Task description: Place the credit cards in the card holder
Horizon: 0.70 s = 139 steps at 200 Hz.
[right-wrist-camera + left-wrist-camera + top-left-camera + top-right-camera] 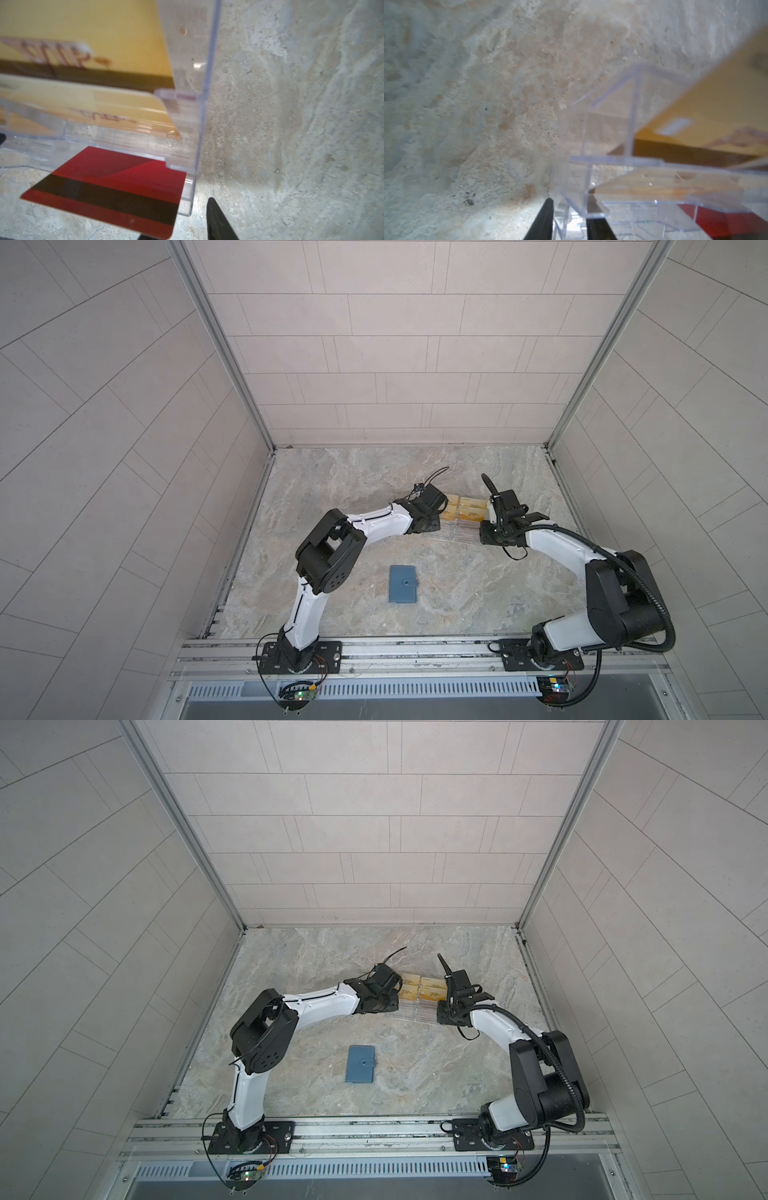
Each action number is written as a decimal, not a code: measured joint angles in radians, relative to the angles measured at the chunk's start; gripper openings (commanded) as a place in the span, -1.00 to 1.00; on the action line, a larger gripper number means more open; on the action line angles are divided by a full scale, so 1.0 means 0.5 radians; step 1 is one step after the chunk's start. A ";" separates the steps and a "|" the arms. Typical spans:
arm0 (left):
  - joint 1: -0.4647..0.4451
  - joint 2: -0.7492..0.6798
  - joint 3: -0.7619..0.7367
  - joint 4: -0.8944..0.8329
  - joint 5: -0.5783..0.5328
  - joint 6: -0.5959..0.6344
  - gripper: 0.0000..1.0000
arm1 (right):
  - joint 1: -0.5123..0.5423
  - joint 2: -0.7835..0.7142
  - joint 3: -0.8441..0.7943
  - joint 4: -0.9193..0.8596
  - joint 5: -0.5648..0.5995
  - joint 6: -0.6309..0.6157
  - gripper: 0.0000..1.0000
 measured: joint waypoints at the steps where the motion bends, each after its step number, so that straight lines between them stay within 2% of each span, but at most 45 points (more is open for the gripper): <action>1: 0.000 -0.001 0.000 0.000 0.002 0.001 -0.15 | 0.000 -0.001 0.000 -0.001 0.000 0.001 -0.30; 16: -0.001 -0.021 -0.008 -0.003 0.012 -0.005 0.03 | 0.000 -0.017 0.000 -0.018 -0.006 0.001 -0.28; 32: -0.001 -0.058 -0.010 -0.027 0.021 -0.008 0.06 | 0.000 -0.052 0.002 -0.050 -0.007 -0.002 -0.26; 54: -0.001 -0.157 -0.023 -0.090 0.044 0.008 0.20 | 0.000 -0.135 0.028 -0.117 -0.006 -0.004 -0.24; 64: 0.000 -0.256 -0.078 -0.105 0.053 0.031 0.32 | 0.000 -0.189 0.043 -0.149 -0.005 -0.008 -0.18; 71: 0.001 -0.349 -0.137 -0.123 0.060 0.049 0.43 | 0.000 -0.228 0.055 -0.172 0.000 -0.014 -0.08; 79: 0.002 -0.467 -0.214 -0.143 0.065 0.070 0.58 | 0.000 -0.281 0.075 -0.205 0.011 -0.031 0.15; 88: 0.017 -0.630 -0.316 -0.171 0.071 0.127 0.98 | 0.000 -0.336 0.106 -0.249 0.033 -0.034 0.34; 107: 0.075 -0.993 -0.527 -0.208 0.066 0.248 1.00 | 0.000 -0.439 0.203 -0.327 0.121 -0.094 0.47; 126: 0.273 -1.332 -0.675 -0.237 -0.020 0.414 1.00 | 0.000 -0.558 0.253 -0.294 0.298 -0.172 0.53; 130: 0.327 -1.404 -0.710 -0.229 -0.058 0.455 1.00 | -0.001 -0.597 0.241 -0.259 0.346 -0.199 0.65; 134: 0.384 -1.470 -0.751 -0.212 -0.089 0.492 1.00 | -0.001 -0.630 0.222 -0.218 0.380 -0.225 0.94; 139: 0.465 -1.569 -0.820 -0.180 -0.142 0.556 1.00 | -0.001 -0.695 0.173 -0.137 0.431 -0.266 0.99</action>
